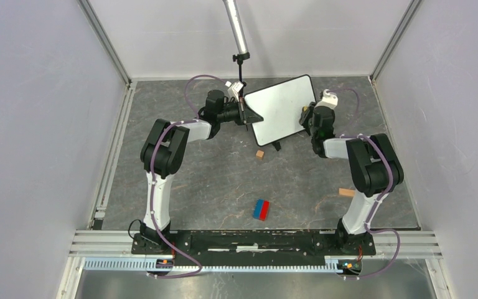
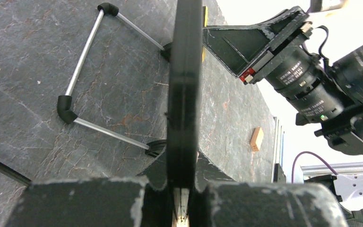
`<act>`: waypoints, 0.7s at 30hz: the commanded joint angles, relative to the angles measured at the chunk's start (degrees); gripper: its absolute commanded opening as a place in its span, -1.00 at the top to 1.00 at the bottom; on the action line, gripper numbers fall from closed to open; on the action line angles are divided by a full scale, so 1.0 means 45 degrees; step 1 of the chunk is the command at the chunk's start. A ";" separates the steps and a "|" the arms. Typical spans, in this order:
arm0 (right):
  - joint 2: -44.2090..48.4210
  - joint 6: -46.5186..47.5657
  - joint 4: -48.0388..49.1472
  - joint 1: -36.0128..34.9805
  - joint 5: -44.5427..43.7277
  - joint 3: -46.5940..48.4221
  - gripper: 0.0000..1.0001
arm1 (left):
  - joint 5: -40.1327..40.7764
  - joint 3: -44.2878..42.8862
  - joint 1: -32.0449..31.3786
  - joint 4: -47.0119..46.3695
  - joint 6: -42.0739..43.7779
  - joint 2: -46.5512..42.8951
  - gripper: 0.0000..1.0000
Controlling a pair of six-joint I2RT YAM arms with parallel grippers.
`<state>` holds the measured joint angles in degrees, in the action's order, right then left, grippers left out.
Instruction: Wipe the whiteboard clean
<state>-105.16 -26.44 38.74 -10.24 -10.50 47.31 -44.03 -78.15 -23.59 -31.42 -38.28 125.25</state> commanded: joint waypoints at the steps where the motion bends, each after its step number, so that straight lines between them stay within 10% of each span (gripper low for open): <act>1: -0.0282 0.1230 -0.0662 -0.2145 0.0600 0.1263 0.48 | 0.0627 0.0357 0.0004 0.2354 -0.0459 0.0486 0.95; 8: -0.0653 0.1913 -0.1069 -0.2049 0.0353 0.2251 0.37 | 0.0645 0.0355 0.0008 0.2358 -0.0465 0.0525 0.95; 17: 0.0203 0.2402 -0.3128 -0.1114 0.2022 0.3112 -0.58 | 0.0605 0.0365 0.0001 0.2353 -0.0446 0.0448 0.95; 21: 0.0587 0.2248 -0.2896 -0.1086 0.2248 0.2679 -0.59 | 0.0606 0.0340 -0.0002 0.2371 -0.0500 0.0506 0.95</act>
<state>-105.23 -17.23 28.29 -14.79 -3.07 60.34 -44.14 -78.15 -23.55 -31.42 -39.03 125.25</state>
